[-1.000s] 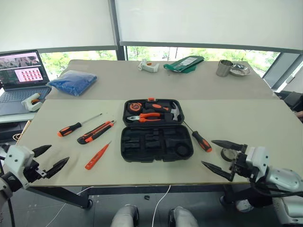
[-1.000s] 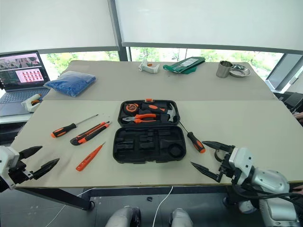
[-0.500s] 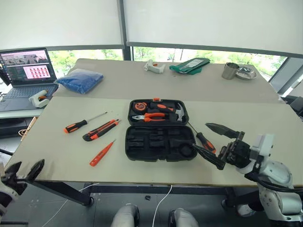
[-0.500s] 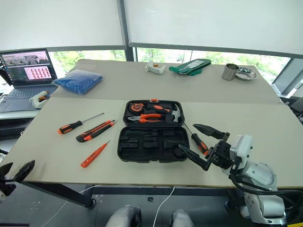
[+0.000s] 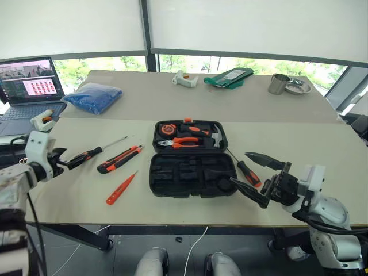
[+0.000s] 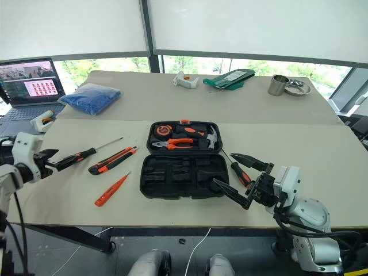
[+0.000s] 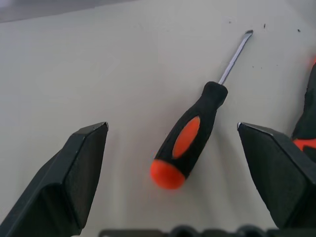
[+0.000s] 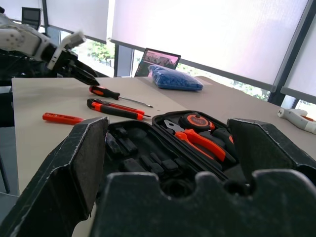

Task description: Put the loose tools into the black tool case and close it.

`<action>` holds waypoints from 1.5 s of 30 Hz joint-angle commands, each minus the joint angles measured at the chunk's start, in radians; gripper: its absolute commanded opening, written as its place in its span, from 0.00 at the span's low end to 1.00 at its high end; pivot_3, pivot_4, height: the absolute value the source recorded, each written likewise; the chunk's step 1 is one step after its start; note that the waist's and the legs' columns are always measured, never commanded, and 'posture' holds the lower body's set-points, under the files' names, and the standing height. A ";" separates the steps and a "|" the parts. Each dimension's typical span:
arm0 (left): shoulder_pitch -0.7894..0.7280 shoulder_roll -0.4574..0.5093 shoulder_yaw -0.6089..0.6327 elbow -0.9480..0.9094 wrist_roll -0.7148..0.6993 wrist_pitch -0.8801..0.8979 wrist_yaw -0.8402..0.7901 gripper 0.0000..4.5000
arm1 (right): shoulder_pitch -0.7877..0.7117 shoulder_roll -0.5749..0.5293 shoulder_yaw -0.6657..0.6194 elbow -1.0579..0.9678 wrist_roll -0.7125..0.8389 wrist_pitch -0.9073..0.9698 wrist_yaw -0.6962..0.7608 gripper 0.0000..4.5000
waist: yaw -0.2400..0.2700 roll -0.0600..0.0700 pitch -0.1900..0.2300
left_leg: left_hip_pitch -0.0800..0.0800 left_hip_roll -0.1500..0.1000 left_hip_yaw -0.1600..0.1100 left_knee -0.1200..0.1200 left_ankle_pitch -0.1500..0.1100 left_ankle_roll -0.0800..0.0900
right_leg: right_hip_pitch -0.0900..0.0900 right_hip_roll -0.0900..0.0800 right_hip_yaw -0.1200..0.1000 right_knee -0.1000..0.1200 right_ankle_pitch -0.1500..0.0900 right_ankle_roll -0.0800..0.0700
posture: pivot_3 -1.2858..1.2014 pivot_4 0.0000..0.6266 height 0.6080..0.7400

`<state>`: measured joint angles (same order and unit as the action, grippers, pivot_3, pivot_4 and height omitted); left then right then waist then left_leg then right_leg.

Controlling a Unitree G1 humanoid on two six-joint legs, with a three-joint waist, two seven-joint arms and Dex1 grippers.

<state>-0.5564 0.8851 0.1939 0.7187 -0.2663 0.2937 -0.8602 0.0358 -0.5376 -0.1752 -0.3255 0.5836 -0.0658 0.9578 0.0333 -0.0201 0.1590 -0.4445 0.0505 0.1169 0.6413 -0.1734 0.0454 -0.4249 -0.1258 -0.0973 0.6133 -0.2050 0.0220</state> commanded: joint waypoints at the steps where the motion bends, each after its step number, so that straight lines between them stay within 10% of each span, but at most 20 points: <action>1: -0.122 -0.012 -0.067 0.185 0.100 -0.093 -0.011 1.00 | 0.018 0.001 -0.029 -0.032 -0.007 -0.034 -0.005 0.99 | -0.001 0.000 0.000 | 0.000 0.000 0.000 0.001 0.000 0.000 | 0.000 0.001 0.000 0.000 0.000 0.001 | 0.52 0.24 1.00; 13: -0.251 -0.049 -0.033 0.411 0.112 -0.177 -0.068 0.20 | 0.085 -0.007 -0.069 -0.058 -0.018 -0.051 -0.023 1.00 | -0.009 -0.001 0.000 | 0.000 0.001 -0.002 0.005 0.000 0.000 | 0.001 0.000 0.000 0.003 -0.001 0.001 | 0.52 0.24 1.00; 19: -0.283 -0.054 0.057 0.320 0.012 -0.311 -0.252 0.20 | 0.076 -0.021 -0.109 -0.056 0.001 -0.030 -0.048 1.00 | -0.009 -0.004 0.003 | -0.001 0.001 -0.002 0.006 0.000 0.000 | 0.000 0.000 0.000 0.005 -0.001 0.001 | 0.52 0.24 1.00; 29: -0.264 -0.269 -0.334 -0.229 0.162 -0.347 -0.494 0.20 | -0.096 -0.180 -0.107 0.106 0.002 0.071 0.057 1.00 | -0.004 -0.004 0.003 | -0.002 -0.001 -0.001 0.018 0.000 0.008 | 0.002 -0.002 0.003 0.011 0.000 0.002 | 0.52 0.24 1.00; 45: -0.367 -0.394 -0.495 -0.040 0.402 -0.504 -0.308 0.20 | -0.116 -0.198 -0.089 0.150 -0.019 0.070 0.135 1.00 | -0.008 -0.004 0.004 | -0.004 0.000 -0.002 0.020 0.002 0.012 | 0.001 -0.001 0.003 0.013 -0.001 0.003 | 0.52 0.24 1.00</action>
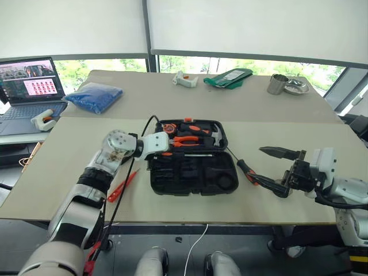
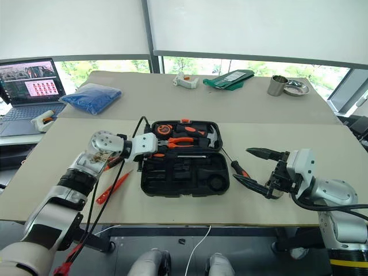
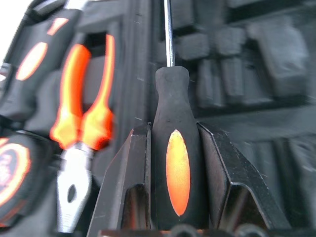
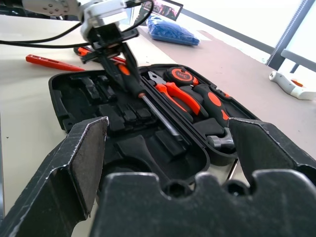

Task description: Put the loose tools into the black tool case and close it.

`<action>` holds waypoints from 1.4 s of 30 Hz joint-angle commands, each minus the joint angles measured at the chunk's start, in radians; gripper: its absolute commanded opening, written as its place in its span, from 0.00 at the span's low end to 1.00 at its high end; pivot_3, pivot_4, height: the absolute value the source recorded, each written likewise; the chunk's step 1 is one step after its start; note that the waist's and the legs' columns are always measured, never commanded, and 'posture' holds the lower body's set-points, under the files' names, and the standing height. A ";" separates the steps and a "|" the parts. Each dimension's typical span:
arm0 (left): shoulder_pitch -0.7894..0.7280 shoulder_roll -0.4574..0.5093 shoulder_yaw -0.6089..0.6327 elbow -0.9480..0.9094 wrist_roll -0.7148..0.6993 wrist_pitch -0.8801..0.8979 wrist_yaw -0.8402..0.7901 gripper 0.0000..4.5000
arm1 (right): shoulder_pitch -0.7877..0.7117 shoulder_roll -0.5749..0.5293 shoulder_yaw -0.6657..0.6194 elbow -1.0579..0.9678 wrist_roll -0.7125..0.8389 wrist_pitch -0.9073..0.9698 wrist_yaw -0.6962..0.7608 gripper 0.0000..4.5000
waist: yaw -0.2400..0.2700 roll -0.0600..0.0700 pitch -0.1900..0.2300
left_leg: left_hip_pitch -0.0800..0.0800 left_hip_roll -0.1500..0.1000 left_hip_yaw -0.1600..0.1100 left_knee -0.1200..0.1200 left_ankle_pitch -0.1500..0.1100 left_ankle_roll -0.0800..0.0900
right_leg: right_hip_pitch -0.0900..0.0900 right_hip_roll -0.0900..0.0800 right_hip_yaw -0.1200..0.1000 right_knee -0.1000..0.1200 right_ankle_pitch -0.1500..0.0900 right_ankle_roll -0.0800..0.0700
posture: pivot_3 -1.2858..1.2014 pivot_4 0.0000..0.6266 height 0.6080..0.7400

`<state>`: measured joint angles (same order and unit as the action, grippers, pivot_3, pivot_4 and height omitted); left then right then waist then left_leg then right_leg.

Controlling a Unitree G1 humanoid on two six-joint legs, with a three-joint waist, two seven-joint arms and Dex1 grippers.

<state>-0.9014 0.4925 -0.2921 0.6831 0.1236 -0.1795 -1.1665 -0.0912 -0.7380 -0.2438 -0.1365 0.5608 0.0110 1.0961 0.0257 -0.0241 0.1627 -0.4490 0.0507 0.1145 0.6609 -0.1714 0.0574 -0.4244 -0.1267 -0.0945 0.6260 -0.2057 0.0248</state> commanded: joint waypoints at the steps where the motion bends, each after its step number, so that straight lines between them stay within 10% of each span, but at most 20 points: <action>1: -0.019 0.000 -0.016 -0.004 0.017 -0.041 -0.008 0.20 | 0.015 0.004 -0.020 -0.042 0.004 -0.006 -0.005 1.00 | 0.000 0.000 0.000 | 0.000 0.000 0.000 0.000 0.000 0.000 | 0.000 0.000 0.000 0.000 0.000 0.000 | 0.52 0.24 1.00; 14: 0.000 0.007 -0.043 -0.003 0.067 -0.019 0.016 0.20 | 0.023 0.023 -0.003 -0.071 0.004 0.011 -0.028 1.00 | 0.001 0.000 0.000 | 0.000 0.000 0.000 0.000 0.000 0.000 | 0.000 0.000 0.000 0.000 0.000 0.000 | 0.52 0.24 1.00; 22: 0.006 -0.020 0.038 -0.038 -0.067 -0.058 -0.013 0.87 | 0.024 0.019 0.002 -0.083 0.016 0.032 -0.031 1.00 | 0.001 0.000 0.000 | 0.000 0.000 -0.001 0.000 0.000 0.000 | 0.000 0.000 0.000 0.001 0.000 0.000 | 0.52 0.24 1.00; 28: 0.038 -0.057 0.125 -0.096 -0.179 0.079 0.012 0.87 | 0.030 0.020 -0.005 -0.093 0.029 0.059 -0.032 1.00 | 0.001 0.000 0.000 | -0.001 0.000 -0.001 0.000 0.000 0.000 | 0.000 0.000 0.000 0.001 0.000 0.000 | 0.52 0.24 1.00; 38: 0.155 -0.097 0.078 -0.195 -0.119 0.207 0.126 0.01 | 0.046 0.048 -0.003 -0.091 0.019 0.052 -0.040 1.00 | 0.001 0.000 0.000 | 0.000 0.000 -0.001 0.000 0.000 0.000 | 0.000 0.000 0.000 0.001 0.000 0.000 | 0.52 0.24 1.00; 42: 0.178 -0.098 0.038 -0.205 -0.067 0.235 0.162 0.01 | 0.054 0.052 -0.004 -0.089 0.019 0.051 -0.039 1.00 | 0.006 0.000 0.000 | 0.001 0.000 -0.001 0.000 0.000 0.000 | 0.001 0.000 0.000 0.001 0.000 0.000 | 0.52 0.24 1.00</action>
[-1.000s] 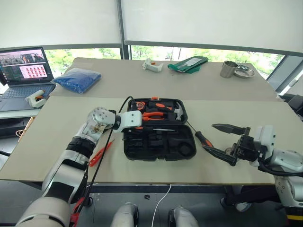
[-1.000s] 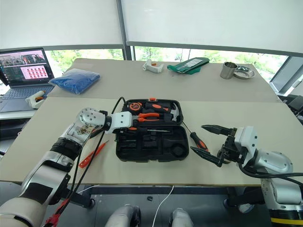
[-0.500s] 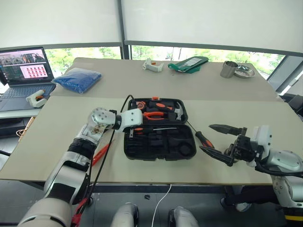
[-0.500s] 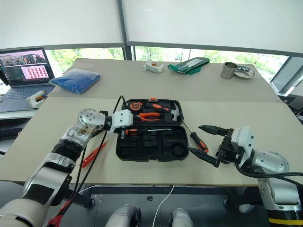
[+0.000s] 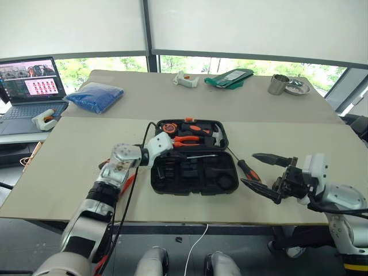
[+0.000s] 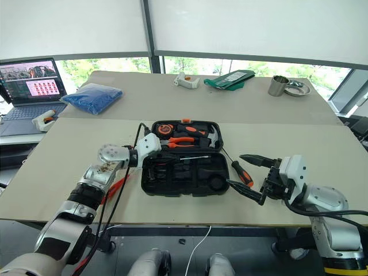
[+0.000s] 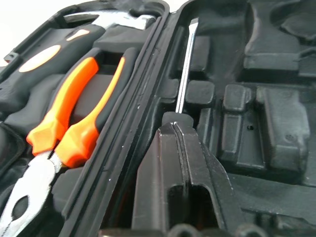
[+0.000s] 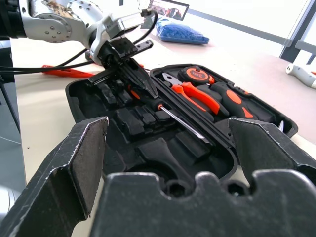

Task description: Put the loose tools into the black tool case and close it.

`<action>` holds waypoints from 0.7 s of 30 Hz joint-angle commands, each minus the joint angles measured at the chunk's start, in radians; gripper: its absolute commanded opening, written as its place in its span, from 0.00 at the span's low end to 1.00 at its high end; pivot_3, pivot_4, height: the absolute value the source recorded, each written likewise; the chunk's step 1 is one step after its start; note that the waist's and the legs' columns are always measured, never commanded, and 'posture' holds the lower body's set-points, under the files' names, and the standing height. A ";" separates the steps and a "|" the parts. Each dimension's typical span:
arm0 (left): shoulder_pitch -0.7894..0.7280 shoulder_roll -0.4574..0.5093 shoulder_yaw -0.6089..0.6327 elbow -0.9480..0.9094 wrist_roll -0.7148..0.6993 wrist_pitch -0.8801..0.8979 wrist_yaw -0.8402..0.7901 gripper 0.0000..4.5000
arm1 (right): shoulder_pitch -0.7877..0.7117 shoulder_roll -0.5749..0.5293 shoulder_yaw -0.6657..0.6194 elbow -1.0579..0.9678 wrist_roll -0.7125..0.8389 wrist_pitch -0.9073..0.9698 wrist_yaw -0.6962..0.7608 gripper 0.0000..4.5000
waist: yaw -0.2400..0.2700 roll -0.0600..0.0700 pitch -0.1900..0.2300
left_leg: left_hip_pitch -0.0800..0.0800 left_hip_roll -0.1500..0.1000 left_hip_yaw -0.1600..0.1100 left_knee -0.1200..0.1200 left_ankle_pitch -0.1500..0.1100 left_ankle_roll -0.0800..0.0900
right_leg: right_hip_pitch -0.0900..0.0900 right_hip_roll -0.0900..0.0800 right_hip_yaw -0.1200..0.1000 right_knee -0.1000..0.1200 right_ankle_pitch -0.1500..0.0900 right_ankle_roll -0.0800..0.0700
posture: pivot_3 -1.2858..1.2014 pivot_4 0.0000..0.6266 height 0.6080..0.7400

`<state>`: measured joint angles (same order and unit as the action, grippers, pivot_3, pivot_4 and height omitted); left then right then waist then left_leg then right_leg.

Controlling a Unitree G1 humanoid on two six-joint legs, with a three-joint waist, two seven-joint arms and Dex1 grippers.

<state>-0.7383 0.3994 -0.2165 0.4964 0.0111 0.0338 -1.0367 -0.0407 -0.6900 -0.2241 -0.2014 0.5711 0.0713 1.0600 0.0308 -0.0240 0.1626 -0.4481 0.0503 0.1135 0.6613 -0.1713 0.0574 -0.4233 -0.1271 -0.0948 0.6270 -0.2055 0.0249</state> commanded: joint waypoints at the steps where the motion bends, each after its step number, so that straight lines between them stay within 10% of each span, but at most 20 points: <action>1: 0.017 -0.005 -0.046 -0.018 0.054 0.030 0.036 0.01 | 0.008 0.005 -0.024 -0.025 0.010 -0.009 -0.004 1.00 | 0.003 0.000 0.000 | 0.001 0.000 0.000 0.000 0.000 0.000 | 0.000 0.000 0.000 0.000 0.000 0.000 | 0.52 0.24 1.00; 12: 0.043 -0.032 -0.013 -0.050 -0.003 -0.033 0.047 0.01 | 0.038 0.029 -0.068 -0.006 0.010 -0.016 -0.051 1.00 | 0.009 0.001 -0.001 | 0.002 0.000 0.000 0.000 -0.002 -0.003 | 0.002 -0.001 0.000 0.000 0.000 0.000 | 0.52 0.24 1.00; 21: 0.179 0.100 0.214 -0.291 -0.377 -0.143 -0.226 0.66 | 0.264 0.001 -0.230 0.007 -0.089 -0.063 -0.120 1.00 | 0.004 0.003 -0.001 | 0.000 0.000 0.001 0.000 0.000 0.000 | 0.000 -0.001 0.000 0.000 0.001 -0.003 | 0.52 0.24 1.00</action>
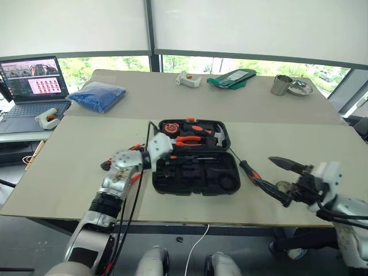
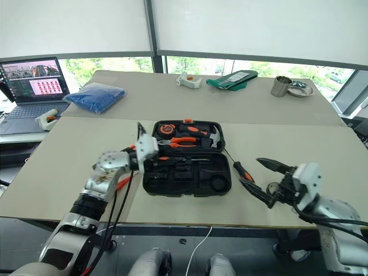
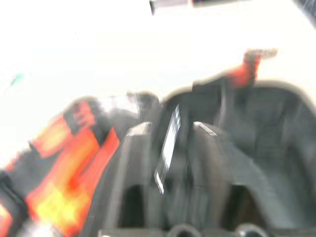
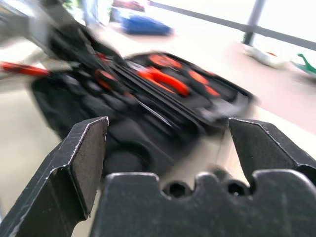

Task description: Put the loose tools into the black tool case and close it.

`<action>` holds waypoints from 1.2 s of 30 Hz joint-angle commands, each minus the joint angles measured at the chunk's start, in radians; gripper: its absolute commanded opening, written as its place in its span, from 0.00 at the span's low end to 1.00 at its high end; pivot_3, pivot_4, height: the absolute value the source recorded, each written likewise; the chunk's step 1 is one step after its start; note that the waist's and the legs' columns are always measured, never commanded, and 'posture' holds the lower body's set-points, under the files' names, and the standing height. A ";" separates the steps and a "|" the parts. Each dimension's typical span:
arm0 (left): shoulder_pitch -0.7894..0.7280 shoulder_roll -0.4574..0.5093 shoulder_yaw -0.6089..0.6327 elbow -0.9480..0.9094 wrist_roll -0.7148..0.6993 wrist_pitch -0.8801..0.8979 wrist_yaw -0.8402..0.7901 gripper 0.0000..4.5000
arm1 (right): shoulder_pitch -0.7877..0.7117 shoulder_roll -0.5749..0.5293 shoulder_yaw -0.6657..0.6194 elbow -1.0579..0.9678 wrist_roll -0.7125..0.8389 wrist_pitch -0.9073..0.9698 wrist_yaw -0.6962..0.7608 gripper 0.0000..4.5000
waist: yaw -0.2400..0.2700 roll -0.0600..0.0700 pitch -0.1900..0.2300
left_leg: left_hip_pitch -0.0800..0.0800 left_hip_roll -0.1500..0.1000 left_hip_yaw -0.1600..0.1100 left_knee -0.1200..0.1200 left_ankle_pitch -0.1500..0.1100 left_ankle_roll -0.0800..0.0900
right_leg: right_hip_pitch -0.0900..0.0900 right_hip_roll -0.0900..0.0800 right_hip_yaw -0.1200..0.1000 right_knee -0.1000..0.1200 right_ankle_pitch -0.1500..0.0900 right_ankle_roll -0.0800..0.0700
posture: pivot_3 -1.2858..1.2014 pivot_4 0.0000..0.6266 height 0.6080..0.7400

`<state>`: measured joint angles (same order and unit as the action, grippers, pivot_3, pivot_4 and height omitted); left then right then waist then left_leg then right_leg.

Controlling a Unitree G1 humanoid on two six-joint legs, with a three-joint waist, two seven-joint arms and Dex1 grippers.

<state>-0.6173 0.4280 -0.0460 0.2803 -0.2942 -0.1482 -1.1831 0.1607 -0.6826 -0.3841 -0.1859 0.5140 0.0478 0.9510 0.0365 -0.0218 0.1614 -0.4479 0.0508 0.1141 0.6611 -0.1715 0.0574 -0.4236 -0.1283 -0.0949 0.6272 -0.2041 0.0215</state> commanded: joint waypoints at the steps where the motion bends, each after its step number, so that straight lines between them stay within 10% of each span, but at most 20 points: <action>1: 0.089 0.110 0.055 -0.098 -0.088 0.070 -0.098 0.75 | 0.097 -0.001 -0.087 -0.001 -0.044 -0.058 -0.013 1.00 | -0.004 0.001 -0.001 | 0.002 0.000 0.000 0.000 0.000 0.000 | 0.001 0.000 0.000 0.000 -0.001 0.001 | 0.52 0.24 1.00; 5: 0.238 0.231 0.100 -0.169 -0.173 0.198 -0.173 0.99 | 0.206 0.018 -0.134 0.008 -0.134 0.003 -0.141 1.00 | -0.012 0.003 -0.001 | 0.003 0.001 0.001 -0.001 -0.003 -0.004 | 0.001 0.000 0.000 0.000 -0.003 0.003 | 0.52 0.24 1.00; 14: 0.463 0.273 0.198 -0.264 -0.231 0.221 -0.146 0.99 | 0.108 -0.048 -0.084 -0.112 -0.009 0.361 -0.221 1.00 | -0.024 0.005 0.000 | 0.005 0.001 -0.001 -0.001 -0.005 -0.008 | -0.001 -0.003 0.003 -0.002 -0.007 -0.004 | 0.52 0.24 1.00; 29: 0.384 0.198 0.147 -0.444 -0.281 0.313 -0.046 0.99 | -0.454 -0.112 0.354 0.009 -0.149 0.782 -0.335 1.00 | -0.021 0.005 0.000 | -0.003 -0.001 0.000 -0.001 -0.001 0.001 | -0.002 -0.002 0.001 -0.002 -0.003 0.002 | 0.52 0.24 1.00; 36: 0.372 0.195 0.135 -0.502 -0.294 0.344 -0.025 1.00 | -0.488 -0.065 0.357 0.005 -0.166 0.837 -0.385 0.54 | -0.021 0.005 0.000 | -0.003 -0.001 0.000 -0.001 -0.003 -0.002 | -0.002 -0.001 0.000 -0.002 -0.004 0.004 | 0.52 0.24 1.00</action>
<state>-0.2382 0.6195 0.0861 -0.1750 -0.5569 0.1866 -1.2091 -0.3247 -0.7490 0.0084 -0.1478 0.3531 0.8713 0.5820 0.0154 -0.0167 0.1615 -0.4511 0.0499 0.1136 0.6603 -0.1746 0.0553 -0.4256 -0.1297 -0.0949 0.6255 -0.2083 0.0252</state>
